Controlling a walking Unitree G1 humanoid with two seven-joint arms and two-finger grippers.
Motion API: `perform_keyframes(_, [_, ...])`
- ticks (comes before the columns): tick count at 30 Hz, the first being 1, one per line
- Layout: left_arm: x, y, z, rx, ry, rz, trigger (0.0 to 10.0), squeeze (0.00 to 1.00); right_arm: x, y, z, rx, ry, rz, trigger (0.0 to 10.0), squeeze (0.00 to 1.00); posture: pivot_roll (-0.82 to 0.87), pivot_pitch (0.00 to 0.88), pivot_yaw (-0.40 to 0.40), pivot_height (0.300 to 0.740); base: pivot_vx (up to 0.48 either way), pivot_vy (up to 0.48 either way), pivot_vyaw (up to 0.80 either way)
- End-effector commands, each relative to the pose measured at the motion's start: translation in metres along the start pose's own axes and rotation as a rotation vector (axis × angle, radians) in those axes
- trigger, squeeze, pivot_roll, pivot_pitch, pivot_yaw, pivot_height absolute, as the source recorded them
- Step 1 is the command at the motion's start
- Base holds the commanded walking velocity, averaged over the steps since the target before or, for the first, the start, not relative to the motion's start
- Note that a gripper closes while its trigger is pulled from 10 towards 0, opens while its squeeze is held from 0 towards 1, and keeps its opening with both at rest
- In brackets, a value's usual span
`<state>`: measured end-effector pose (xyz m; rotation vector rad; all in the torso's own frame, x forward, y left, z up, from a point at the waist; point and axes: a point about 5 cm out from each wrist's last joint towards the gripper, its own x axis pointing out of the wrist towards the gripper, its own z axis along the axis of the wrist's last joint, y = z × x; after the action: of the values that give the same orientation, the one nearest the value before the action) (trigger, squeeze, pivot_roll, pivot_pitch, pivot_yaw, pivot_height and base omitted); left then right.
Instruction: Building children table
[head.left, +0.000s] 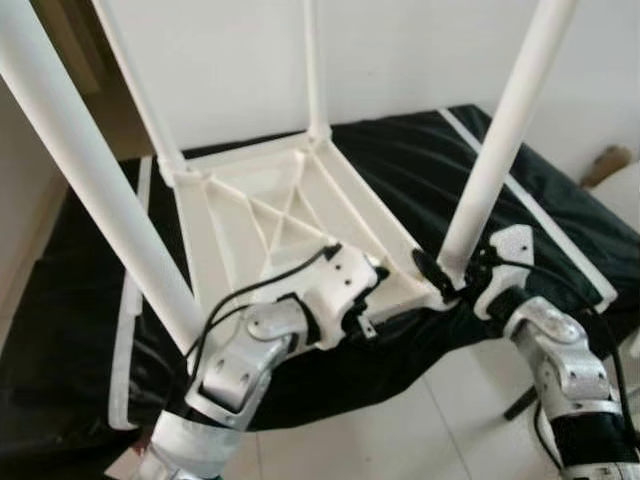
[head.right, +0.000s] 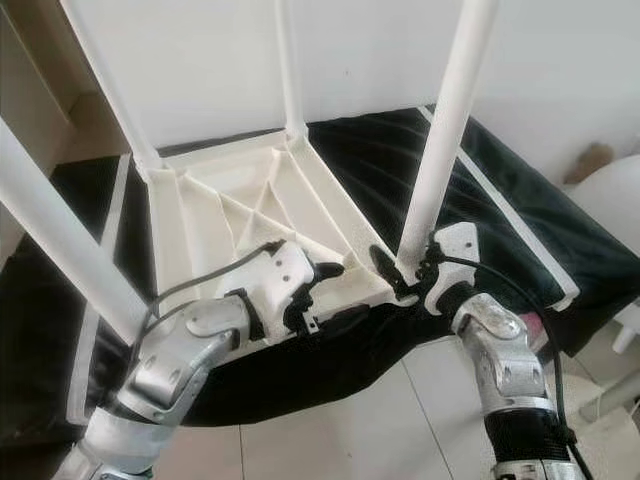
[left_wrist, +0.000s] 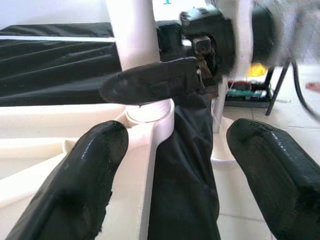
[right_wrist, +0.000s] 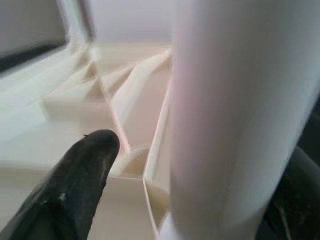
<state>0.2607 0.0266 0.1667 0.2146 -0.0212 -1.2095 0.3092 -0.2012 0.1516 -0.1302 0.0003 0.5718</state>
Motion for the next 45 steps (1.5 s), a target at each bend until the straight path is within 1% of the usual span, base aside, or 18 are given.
perform_keyframes(1, [0.001,-0.002,-0.005,0.008,0.025,-0.023,10.0,0.0,0.009,0.004,-0.005,-0.025,0.054,0.108,10.0,0.0,-0.07,0.0,0.062,0.74,0.0,0.0,0.0])
perform_keyframes(3, [0.002,0.0,-0.005,0.009,0.029,-0.009,10.0,0.0,0.014,0.002,-0.005,-0.052,0.09,0.153,10.0,0.0,-0.06,0.0,0.06,0.74,0.0,0.0,0.0])
perform_keyframes(7, [0.003,0.001,-0.005,0.013,0.031,-0.004,10.0,0.0,0.018,-0.002,-0.003,-0.074,0.105,0.176,10.0,0.0,-0.06,0.0,0.057,0.74,0.0,0.0,0.0])
perform_keyframes(8, [0.003,0.003,-0.004,0.02,0.03,0.01,10.0,0.0,0.02,-0.007,-0.002,-0.104,0.125,0.205,1.0,0.0,-0.05,0.0,0.047,0.74,0.0,0.0,0.0])
perform_keyframes(9, [0.003,0.004,-0.004,0.023,0.03,0.015,10.0,0.0,0.02,-0.009,-0.002,-0.111,0.135,0.22,1.0,0.0,-0.05,0.0,0.044,0.74,0.0,0.0,0.0])
perform_keyframes(10, [0.002,0.004,-0.003,0.023,0.029,0.019,10.0,0.0,0.018,-0.01,-0.003,-0.113,0.149,0.234,0.0,0.0,-0.04,0.0,0.041,0.74,0.0,0.0,0.0])
perform_keyframes(17, [0.001,0.003,-0.003,0.02,0.025,0.023,10.0,0.0,0.009,-0.014,-0.009,-0.115,0.184,0.27,0.0,0.0,-0.04,0.0,0.035,0.74,0.0,0.0,0.0])
perform_keyframes(19, [0.0,0.002,-0.004,0.019,0.025,0.022,10.0,0.0,0.002,-0.014,-0.016,-0.105,0.206,0.285,0.0,0.0,-0.04,0.0,0.034,0.74,0.0,0.0,0.0])
perform_keyframes(22, [0.0,0.002,-0.004,0.019,0.025,0.021,10.0,0.0,0.0,-0.015,-0.018,-0.104,0.211,0.29,0.0,0.0,-0.05,0.0,0.036,0.74,0.0,0.0,0.0])
perform_keyframes(27, [0.002,0.002,-0.006,0.016,0.031,0.019,10.0,0.0,-0.005,-0.016,-0.022,-0.084,0.21,0.26,0.0,0.0,-0.06,0.0,0.047,0.74,0.0,0.0,0.0])
perform_keyframes(28, [0.002,0.002,-0.008,0.006,0.037,0.018,10.0,0.0,-0.005,-0.014,-0.023,-0.074,0.199,0.229,10.0,0.0,-0.07,0.0,0.05,0.74,0.0,0.0,0.0])
perform_keyframes(31, [0.003,0.001,-0.009,-0.001,0.042,0.017,10.0,0.0,-0.006,-0.013,-0.023,-0.07,0.193,0.215,10.0,0.0,-0.07,0.0,0.05,0.74,0.0,0.0,0.0])
perform_keyframes(34, [0.003,0.006,-0.017,-0.018,0.086,0.053,10.0,0.0,-0.001,-0.005,-0.025,-0.054,0.178,0.1,10.0,0.0,-0.07,0.0,0.051,0.74,0.0,0.0,0.0])
perform_keyframes(35, [0.003,0.006,-0.017,-0.018,0.086,0.053,10.0,0.0,-0.001,-0.005,-0.025,-0.054,0.178,0.1,10.0,0.0,-0.07,0.0,0.051,0.74,0.0,0.0,0.0])
perform_keyframes(36, [0.002,0.008,-0.019,-0.02,0.095,0.068,10.0,0.0,0.001,-0.002,-0.026,-0.04,0.165,0.036,10.0,0.0,-0.08,0.0,0.053,0.74,0.0,0.0,0.0])
perform_keyframes(39, [0.003,0.009,-0.019,-0.021,0.096,0.072,10.0,0.0,0.002,0.0,-0.026,-0.029,0.164,0.012,10.0,0.0,-0.08,0.0,0.053,0.74,0.0,0.0,0.0])
perform_keyframes(40, [0.002,0.011,-0.022,-0.019,0.114,0.094,10.0,0.0,0.003,0.005,-0.028,-0.021,0.157,-0.037,10.0,0.0,-0.07,0.0,0.053,0.74,0.0,0.0,0.0])
perform_keyframes(45, [0.0,0.019,-0.028,-0.035,0.15,0.154,10.0,0.0,0.005,0.014,-0.03,-0.003,0.145,-0.109,10.0,0.0,-0.07,0.0,0.052,0.74,0.0,0.0,0.0])
